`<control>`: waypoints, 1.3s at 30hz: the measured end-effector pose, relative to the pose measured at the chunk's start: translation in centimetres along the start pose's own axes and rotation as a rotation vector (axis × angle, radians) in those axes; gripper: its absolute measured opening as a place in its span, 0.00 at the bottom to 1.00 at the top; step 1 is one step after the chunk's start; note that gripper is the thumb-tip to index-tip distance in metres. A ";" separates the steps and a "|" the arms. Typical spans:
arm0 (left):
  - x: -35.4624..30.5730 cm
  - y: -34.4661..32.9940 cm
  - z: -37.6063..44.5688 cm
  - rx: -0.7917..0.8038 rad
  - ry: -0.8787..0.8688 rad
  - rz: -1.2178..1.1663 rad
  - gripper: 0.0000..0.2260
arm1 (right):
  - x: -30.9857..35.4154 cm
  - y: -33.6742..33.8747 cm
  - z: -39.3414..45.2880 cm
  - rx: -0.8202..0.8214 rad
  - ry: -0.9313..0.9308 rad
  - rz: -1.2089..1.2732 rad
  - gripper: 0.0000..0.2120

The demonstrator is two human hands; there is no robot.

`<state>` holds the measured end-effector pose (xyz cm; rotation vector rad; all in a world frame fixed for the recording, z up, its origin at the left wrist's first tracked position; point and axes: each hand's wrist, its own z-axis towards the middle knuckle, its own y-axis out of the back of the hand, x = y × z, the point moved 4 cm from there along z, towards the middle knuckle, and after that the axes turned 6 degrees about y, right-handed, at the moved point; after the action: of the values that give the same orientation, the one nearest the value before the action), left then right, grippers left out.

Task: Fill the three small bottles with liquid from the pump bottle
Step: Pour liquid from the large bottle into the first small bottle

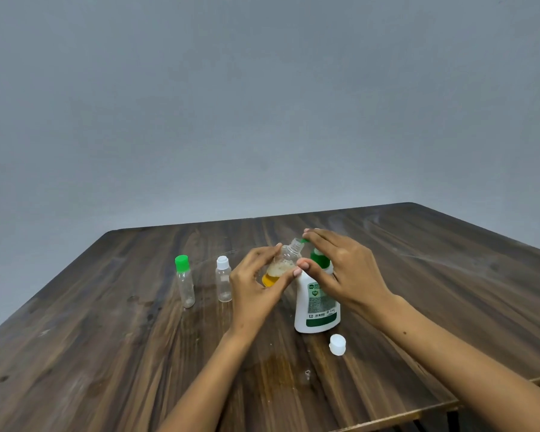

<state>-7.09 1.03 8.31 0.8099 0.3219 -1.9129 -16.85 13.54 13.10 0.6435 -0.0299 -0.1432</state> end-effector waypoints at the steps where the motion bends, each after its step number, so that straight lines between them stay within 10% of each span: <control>1: 0.1 0.0 0.0 -0.006 0.002 0.000 0.24 | 0.0 0.3 0.3 -0.002 0.017 -0.007 0.39; 39: 0.2 0.1 0.1 -0.025 -0.020 -0.013 0.24 | -0.1 -0.6 -0.3 -0.103 0.003 0.006 0.38</control>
<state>-7.11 0.83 8.29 0.7735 0.3390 -1.9238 -17.04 13.23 12.51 0.5406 -0.0211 -0.1367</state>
